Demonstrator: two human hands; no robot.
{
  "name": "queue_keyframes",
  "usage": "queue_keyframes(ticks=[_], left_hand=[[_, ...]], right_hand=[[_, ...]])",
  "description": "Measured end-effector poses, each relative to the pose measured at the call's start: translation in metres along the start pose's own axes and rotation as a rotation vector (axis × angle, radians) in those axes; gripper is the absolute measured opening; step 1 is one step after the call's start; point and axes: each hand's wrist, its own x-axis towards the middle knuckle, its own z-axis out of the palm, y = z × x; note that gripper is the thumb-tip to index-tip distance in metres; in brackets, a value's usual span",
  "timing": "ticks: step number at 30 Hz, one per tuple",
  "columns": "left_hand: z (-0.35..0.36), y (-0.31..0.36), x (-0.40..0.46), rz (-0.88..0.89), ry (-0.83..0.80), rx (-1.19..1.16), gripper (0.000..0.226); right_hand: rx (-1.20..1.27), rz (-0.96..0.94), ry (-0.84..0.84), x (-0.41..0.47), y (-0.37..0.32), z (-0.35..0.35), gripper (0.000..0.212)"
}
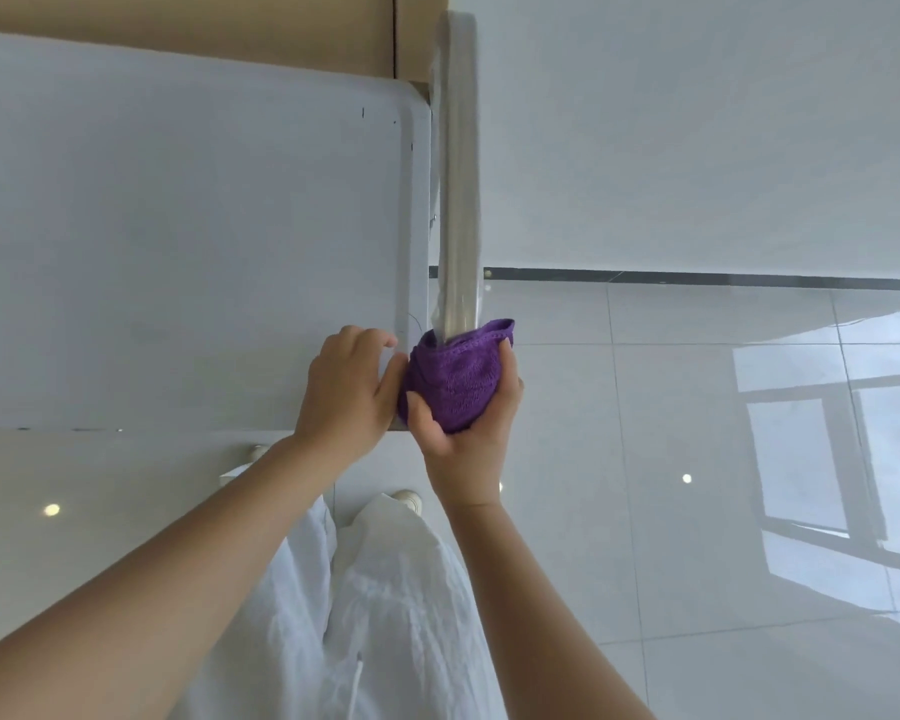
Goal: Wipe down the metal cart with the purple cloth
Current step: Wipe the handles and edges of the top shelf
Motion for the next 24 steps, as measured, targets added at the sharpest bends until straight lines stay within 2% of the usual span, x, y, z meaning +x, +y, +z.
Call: queue_keyframes(ticks=[5,10,13,20,24], left_hand=[[0.012,-0.019,0.007,0.193,-0.08,0.191,0.055],[0.024,-0.019,0.023,0.182,-0.141,0.259,0.069],[0.034,-0.021,0.019,0.167,-0.109,0.293,0.068],[0.037,-0.023,0.02,0.233,-0.04,0.359,0.057],[0.042,-0.023,0.023,0.24,-0.026,0.403,0.058]], right_hand=[[-0.04,0.079,-0.008,-0.015,0.028,0.002,0.081],[-0.006,0.218,-0.079,-0.016,0.035,-0.002,0.076],[-0.011,0.242,-0.125,-0.01,0.026,-0.009,0.07],[-0.025,0.216,0.072,0.005,-0.023,0.002,0.057],[-0.071,0.225,0.104,0.019,-0.042,0.004,0.059]])
